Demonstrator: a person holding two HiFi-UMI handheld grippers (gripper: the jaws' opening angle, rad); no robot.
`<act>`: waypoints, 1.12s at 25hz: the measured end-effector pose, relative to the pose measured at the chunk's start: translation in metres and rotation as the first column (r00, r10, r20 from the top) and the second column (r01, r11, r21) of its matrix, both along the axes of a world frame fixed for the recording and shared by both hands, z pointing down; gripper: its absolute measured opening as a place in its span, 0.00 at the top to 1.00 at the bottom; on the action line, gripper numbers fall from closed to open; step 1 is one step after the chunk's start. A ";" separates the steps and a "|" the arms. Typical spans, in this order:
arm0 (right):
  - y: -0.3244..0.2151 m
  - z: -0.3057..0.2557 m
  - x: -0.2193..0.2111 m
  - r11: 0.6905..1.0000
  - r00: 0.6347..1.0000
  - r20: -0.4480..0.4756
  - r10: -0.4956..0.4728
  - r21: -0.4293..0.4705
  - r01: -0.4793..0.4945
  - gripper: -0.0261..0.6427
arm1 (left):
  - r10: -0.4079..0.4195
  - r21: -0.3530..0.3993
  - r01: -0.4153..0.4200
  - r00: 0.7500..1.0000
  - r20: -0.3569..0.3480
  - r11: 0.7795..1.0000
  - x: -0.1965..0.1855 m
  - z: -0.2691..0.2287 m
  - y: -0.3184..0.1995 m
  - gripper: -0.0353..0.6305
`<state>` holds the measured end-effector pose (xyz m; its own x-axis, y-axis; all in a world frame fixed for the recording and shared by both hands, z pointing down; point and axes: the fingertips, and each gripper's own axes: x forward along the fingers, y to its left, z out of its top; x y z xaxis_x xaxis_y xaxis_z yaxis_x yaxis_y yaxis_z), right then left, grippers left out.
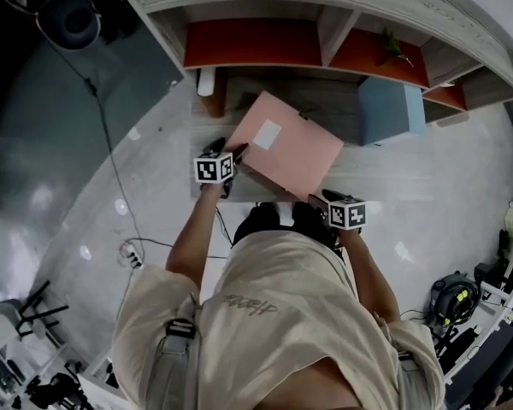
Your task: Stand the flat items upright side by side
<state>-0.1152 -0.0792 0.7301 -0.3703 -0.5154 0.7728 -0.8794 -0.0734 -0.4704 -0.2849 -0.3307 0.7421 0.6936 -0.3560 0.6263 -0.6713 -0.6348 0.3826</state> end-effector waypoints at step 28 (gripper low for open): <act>-0.186 -0.020 0.072 0.880 0.858 -0.286 -0.426 0.089 0.466 0.45 | -0.465 -0.427 0.329 0.844 -0.267 0.843 -0.005 0.007 0.073 0.40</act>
<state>-0.0436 -0.2655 0.7098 -0.3932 -0.4579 0.7973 -0.8896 0.4088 -0.2039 -0.2903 -0.2581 0.7486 0.7336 -0.4516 0.5078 -0.6136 -0.1188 0.7807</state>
